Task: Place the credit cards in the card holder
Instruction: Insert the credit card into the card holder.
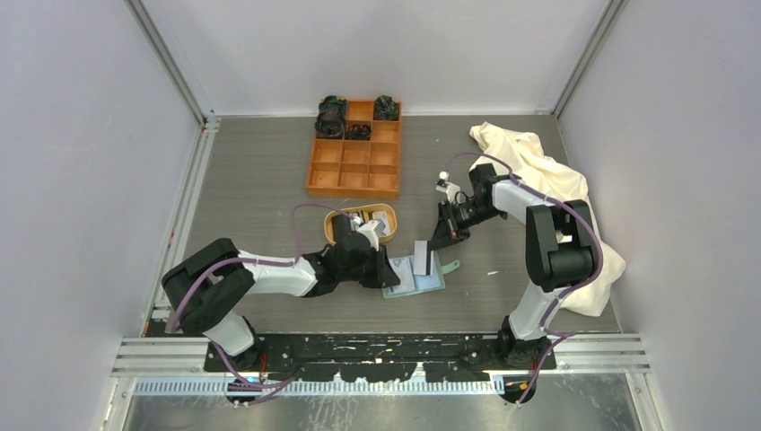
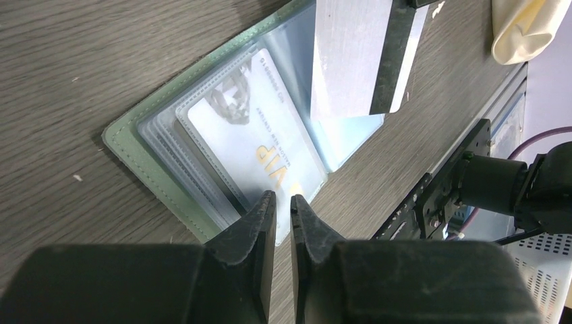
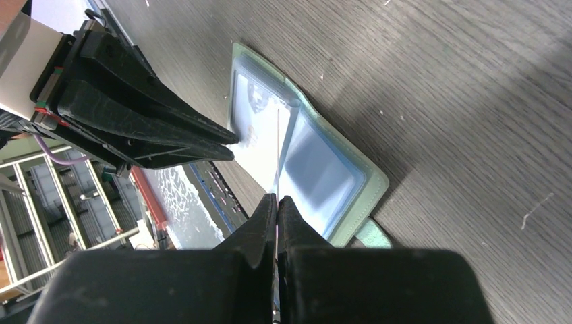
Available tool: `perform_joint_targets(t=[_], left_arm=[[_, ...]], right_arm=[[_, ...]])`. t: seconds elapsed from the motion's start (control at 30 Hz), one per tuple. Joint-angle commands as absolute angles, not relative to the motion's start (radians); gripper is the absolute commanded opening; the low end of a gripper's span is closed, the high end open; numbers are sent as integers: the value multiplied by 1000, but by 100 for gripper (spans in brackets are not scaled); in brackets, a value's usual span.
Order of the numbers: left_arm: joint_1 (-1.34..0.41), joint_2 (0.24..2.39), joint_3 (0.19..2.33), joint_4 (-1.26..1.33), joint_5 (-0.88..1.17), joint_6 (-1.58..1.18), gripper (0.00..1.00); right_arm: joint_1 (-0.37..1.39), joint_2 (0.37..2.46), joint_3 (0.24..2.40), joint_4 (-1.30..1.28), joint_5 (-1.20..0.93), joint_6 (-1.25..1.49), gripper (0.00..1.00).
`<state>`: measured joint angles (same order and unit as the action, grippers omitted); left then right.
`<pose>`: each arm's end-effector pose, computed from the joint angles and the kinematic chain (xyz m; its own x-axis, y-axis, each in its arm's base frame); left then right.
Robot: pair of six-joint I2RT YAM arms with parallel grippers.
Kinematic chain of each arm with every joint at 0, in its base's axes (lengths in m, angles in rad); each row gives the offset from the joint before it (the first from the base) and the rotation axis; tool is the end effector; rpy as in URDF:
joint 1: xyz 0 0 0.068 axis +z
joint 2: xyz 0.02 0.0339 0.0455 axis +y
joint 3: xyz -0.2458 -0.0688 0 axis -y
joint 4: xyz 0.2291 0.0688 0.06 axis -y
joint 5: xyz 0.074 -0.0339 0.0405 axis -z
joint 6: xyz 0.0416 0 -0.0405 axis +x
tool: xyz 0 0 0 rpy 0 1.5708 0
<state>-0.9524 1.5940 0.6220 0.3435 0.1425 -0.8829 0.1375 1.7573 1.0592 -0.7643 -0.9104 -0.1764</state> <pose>0.1677 -0.2459 0.1361 -0.8910 -0.0669 -0.4491 0.2910 0.6750 -0.6780 0.2832 0.0723 0.1548 -0.9399 -0.2387 -0.2443 -0.3389 0.5628 0.7539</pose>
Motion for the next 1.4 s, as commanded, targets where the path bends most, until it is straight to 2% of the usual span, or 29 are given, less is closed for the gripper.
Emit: perform_joint_targets(t=[0.0, 0.3, 0.7, 1.37], left_arm=[[-935, 1572, 582, 293, 90, -854, 16], [-927, 1574, 578, 308, 103, -854, 16], [-923, 1573, 579, 322, 122, -856, 16], [-917, 1587, 580, 354, 149, -865, 17]], right_arm=[[141, 1761, 1060, -758, -945, -173, 1], [142, 1750, 1046, -747, -1030, -171, 1], [166, 1769, 1032, -699, -909, -116, 1], [192, 1789, 1013, -689, -928, -87, 1]])
